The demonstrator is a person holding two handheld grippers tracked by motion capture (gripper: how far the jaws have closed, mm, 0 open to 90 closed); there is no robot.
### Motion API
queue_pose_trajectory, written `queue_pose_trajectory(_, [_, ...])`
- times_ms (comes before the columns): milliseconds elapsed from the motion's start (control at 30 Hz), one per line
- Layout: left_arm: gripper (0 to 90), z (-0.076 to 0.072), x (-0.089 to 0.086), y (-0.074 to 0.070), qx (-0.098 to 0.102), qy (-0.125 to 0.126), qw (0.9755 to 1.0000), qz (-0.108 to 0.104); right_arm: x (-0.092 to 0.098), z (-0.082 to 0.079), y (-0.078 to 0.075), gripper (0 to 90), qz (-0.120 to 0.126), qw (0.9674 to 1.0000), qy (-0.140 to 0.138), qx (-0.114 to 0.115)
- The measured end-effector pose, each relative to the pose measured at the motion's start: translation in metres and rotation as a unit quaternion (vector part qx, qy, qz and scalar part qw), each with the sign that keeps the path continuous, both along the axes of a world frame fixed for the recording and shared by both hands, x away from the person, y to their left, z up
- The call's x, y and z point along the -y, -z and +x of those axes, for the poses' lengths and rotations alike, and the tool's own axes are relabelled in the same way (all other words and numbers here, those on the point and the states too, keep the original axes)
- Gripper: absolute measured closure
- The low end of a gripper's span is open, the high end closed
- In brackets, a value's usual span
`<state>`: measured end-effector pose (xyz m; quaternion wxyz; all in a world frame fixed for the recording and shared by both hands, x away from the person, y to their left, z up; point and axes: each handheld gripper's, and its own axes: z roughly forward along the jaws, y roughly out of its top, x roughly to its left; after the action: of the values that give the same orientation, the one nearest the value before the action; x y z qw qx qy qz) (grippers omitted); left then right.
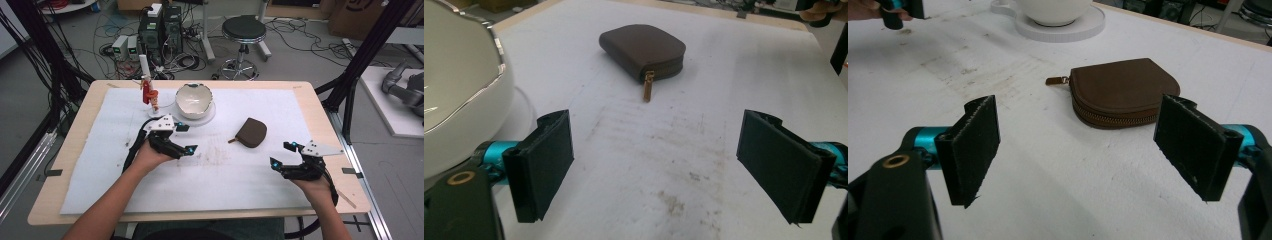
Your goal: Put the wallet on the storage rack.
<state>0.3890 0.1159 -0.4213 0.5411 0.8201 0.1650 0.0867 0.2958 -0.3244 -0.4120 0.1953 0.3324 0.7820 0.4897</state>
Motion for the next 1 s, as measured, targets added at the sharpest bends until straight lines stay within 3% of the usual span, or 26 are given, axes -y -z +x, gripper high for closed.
queue_pose_trajectory(367, [15.4,0.018,0.056,0.004,0.003,0.029,0.9992,0.028,0.001,0.000,0.001,18.7,-0.001,1.0000,-0.003,-0.001])
queue_pose_trajectory(433, [15.8,0.022,0.064,0.006,-0.005,0.034,0.9991,0.027,0.001,0.000,0.002,18.7,0.000,1.0000,-0.003,-0.001])
queue_pose_trajectory(733, [16.2,0.038,0.101,0.014,-0.016,0.054,0.9960,0.069,0.000,-0.001,0.001,18.7,-0.003,1.0000,-0.004,-0.002])
queue_pose_trajectory(1000, [30.2,0.048,0.118,0.022,-0.009,0.052,0.9932,0.104,0.000,-0.001,0.002,18.8,-0.007,1.0000,-0.005,-0.002])
